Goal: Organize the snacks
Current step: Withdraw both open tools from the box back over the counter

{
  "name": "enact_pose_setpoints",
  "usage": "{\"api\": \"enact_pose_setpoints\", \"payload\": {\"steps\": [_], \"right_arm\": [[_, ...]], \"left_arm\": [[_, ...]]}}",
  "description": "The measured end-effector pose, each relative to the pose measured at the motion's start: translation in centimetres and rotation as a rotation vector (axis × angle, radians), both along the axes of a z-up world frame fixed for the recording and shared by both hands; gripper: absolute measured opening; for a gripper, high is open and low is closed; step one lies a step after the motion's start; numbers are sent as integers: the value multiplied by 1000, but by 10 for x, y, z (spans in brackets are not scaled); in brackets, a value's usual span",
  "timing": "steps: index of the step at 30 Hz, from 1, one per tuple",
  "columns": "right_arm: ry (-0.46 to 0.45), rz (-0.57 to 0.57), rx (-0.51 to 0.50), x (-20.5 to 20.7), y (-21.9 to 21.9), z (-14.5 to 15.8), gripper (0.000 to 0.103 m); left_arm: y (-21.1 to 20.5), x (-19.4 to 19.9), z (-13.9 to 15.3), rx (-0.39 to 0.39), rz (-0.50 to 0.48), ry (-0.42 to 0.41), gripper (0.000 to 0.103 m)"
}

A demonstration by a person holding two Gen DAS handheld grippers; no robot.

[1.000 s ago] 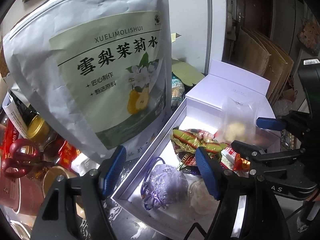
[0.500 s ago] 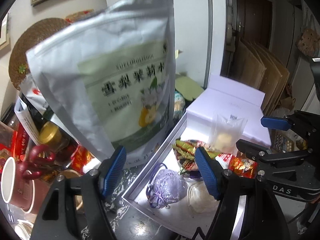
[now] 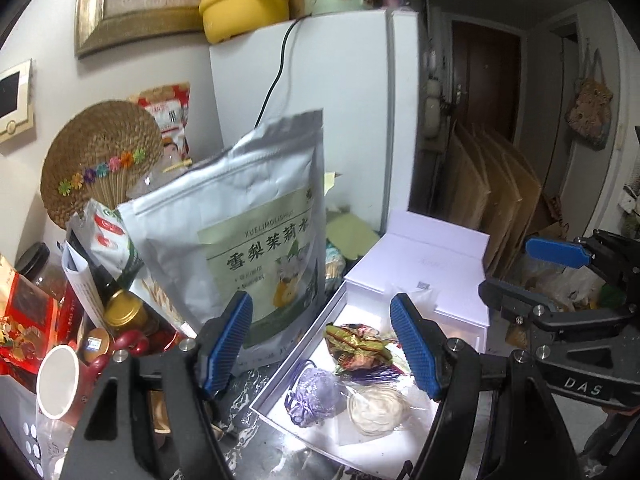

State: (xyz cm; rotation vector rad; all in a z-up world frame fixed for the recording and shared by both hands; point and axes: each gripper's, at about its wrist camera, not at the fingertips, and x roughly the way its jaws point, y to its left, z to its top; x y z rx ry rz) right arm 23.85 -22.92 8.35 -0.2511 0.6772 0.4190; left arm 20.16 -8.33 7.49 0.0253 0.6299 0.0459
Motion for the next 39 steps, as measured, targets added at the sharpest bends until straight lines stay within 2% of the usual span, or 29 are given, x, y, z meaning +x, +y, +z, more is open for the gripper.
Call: {"api": "enact_pose_setpoints", "payload": {"steps": [6,15,16,17,18,20,30,39], "right_arm": [[-63,-30,25,-37,-6,18,68],[-116,-64,93,-103,-14,25,71],[-120,-69,103,-110,-15,25,72],[-124,-72,113,-117,-16,25,72],[-127,-77,124,-125,-17,25,72],[-130,-83,141,-138,-18,23,72],[-128,-133,193,-190,-27,9,76],[-104,-194,225,-216,-34,-12,76]], "left_arm": [[-3,-32,9,-9,-36,-29,71],[0,-87,14,-24,-78,-67,72],[-1,-93,13,-23,-86,-70,73],[-1,-100,13,-20,-96,-74,80],[-2,-105,12,-18,-103,-82,86],[-2,-117,11,-14,-105,-104,92],[-4,-162,1,-19,-151,-130,92],[-5,-188,-18,-26,-164,-131,93]]}}
